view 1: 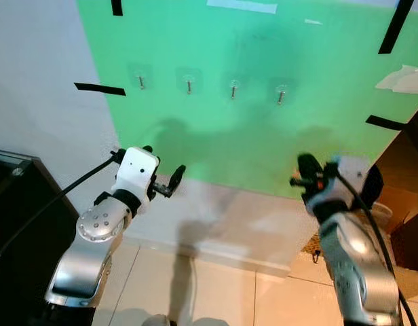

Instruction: Hang keys on a hook

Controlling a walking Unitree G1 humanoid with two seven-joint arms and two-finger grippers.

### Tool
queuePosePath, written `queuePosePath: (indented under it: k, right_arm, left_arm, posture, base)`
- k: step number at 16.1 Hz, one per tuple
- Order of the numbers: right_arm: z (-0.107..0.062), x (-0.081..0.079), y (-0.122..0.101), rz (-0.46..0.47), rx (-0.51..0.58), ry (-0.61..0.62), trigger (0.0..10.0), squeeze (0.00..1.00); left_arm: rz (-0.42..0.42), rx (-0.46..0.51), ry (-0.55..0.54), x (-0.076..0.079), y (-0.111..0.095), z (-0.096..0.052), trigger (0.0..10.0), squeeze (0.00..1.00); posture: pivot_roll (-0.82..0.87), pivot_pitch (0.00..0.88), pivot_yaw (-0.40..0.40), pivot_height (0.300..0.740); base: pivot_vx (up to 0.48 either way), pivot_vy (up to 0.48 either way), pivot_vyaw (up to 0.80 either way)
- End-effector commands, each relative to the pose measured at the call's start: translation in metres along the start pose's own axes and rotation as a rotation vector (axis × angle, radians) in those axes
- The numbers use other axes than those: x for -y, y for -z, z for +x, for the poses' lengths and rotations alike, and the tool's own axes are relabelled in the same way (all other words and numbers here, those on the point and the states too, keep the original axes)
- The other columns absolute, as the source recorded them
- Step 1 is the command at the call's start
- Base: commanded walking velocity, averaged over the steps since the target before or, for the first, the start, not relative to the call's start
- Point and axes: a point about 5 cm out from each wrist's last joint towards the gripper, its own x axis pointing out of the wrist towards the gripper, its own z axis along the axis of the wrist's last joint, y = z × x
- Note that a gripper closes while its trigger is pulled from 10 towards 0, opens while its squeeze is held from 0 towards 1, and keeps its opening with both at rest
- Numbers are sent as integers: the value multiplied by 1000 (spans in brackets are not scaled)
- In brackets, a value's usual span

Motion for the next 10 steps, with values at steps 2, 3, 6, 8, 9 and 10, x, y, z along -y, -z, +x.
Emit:
queuePosePath:
  k: [2, 3, 6, 8, 9, 10]
  right_arm:
    - [-7, 1, -2, -2, 30, 48, 10000, 0]
    - [-8, 1, -2, -7, 32, 57, 10000, 0]
    - [-8, 3, -5, -70, 44, 100, 10000, 0]
    - [-7, 5, -7, -71, 52, 117, 10000, 0]
    - [-6, 6, -8, -75, 54, 116, 10000, 0]
    - [-4, 5, -10, -62, 60, 107, 10000, 0]
  left_arm:
    - [-2, -19, 3, 0, 5, -2, 10000, 0]
    - [-10, -20, 6, -1, 5, -3, 10000, 0]
    - [-9, -24, 13, -1, 5, -2, 10000, 0]
    - [-9, -20, 19, 0, 5, 0, 10000, 0]
    - [-11, -17, 21, 1, 4, 1, 10000, 0]
    - [-11, -13, 22, 1, 3, 1, 10000, 0]
  posture:
    - [-17, 0, 42, 740]
    - [-22, 0, 52, 740]
    - [-33, 0, 69, 740]
    - [-37, 0, 71, 740]
    - [-37, 0, 69, 740]
    - [-36, 0, 65, 740]
  base:
    - [255, 0, 0]
    - [292, 0, 0]
    - [304, 0, 0]
    - [311, 0, 800]
    - [315, 0, 800]
    - [315, 0, 800]
